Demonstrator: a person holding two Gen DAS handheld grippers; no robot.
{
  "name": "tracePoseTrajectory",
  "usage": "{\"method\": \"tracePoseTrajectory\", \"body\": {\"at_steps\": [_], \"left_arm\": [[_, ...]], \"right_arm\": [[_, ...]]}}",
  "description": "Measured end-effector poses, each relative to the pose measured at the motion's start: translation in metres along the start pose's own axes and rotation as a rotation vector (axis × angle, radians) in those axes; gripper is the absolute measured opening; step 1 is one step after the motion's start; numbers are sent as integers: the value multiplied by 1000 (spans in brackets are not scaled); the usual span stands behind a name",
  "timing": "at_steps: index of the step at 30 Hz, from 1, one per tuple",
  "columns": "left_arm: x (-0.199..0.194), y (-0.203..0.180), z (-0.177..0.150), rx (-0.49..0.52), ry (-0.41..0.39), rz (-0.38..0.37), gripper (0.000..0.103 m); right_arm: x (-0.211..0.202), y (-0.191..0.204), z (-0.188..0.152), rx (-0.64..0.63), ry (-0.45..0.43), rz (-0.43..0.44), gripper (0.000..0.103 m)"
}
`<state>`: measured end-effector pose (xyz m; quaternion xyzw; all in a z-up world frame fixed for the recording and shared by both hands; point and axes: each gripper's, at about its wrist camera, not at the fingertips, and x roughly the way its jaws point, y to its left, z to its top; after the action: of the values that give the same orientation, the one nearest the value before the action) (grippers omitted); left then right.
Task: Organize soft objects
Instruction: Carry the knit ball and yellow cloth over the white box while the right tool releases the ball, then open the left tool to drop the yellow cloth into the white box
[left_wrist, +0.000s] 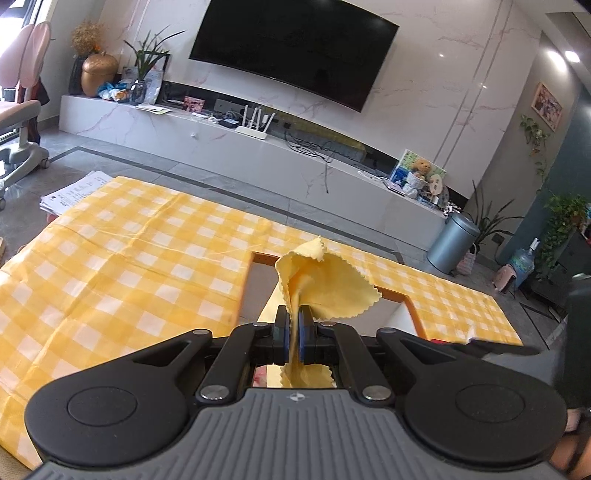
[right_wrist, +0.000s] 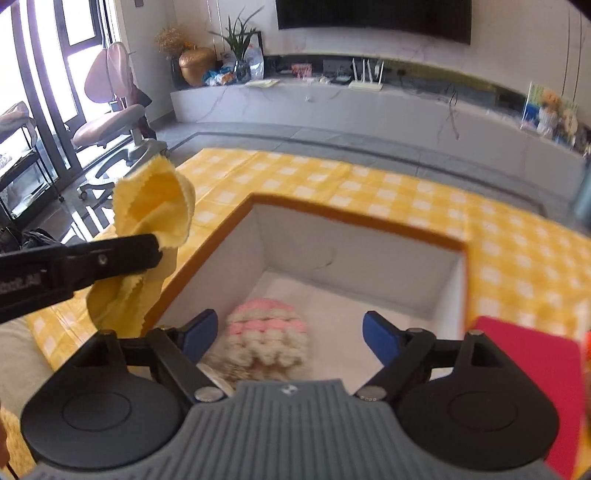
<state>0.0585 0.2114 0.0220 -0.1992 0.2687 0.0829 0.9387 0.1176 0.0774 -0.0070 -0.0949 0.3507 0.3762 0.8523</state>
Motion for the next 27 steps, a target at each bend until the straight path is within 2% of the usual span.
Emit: {"method": "tracePoseTrajectory", "body": {"at_steps": [4,7,10,15,19,23,27], "left_arm": [[8,-17,-6,32,28,-30,5],[20,-33,-13,39,58,-58,5],[36,-47,-21,33,90,-72,5],[58,-72,-35,111,113,-11,5],[75,-83,-47,163,171,30,5],[81,-89,-57,222,185,105,5],[79,-91,-59,248,190,140,6]], "right_arm": [[-40,-18,-3,-44,-93,-92,93],[-59,-34,-10,-55,-127,-145,93],[-64,-51,-18,-7,-145,-158,93],[-56,-74,-31,62,-107,-145,92],[-56,-88,-34,100,-111,-157,92],[-53,-93,-37,140,-102,-137,90],[-51,-91,-41,144,-96,-123,90]]}}
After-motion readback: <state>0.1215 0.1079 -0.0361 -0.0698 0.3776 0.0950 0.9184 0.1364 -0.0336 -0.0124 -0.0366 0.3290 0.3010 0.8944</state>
